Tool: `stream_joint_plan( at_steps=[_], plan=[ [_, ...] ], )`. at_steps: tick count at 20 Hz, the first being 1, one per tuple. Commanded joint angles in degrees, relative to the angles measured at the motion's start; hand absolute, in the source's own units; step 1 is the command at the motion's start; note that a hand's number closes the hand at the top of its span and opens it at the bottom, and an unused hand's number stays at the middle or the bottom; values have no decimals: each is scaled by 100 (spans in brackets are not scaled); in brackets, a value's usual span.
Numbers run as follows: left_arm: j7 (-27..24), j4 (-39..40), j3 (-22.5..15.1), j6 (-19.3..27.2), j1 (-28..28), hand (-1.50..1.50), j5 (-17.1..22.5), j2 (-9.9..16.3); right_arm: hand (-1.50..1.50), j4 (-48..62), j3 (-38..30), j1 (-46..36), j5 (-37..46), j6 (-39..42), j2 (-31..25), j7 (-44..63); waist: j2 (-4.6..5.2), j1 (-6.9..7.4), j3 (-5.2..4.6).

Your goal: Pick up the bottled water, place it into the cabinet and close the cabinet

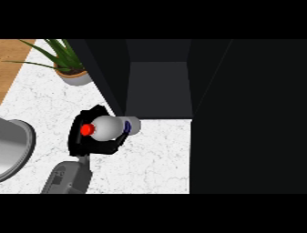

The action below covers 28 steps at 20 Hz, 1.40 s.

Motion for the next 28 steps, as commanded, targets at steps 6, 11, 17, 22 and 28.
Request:
stream_joint_plan(
  at_steps=[6,11,17,22,28],
  plan=[
    [625,-456,-1137,1830,-798,150,107,-48,-150,-975,-235,317,-732,-137,38,358,14,-83,-3],
    [958,-87,-1561,2918,-1403,150,45,-48,-150,-1010,-20,60,-594,-404,70,432,28,-83,-4],
    [1208,814,-1553,3336,-2169,150,4,-49,-150,-888,-150,18,-947,-272,-56,464,35,-122,-4],
    [862,2033,-1161,3166,-2801,150,324,-49,-150,-815,-26,-7,-854,-215,-40,496,66,-173,-7],
    [715,2963,-945,3094,-3618,150,664,-49,-150,-704,-74,6,-967,-98,45,466,71,-207,-6]
  ],
)
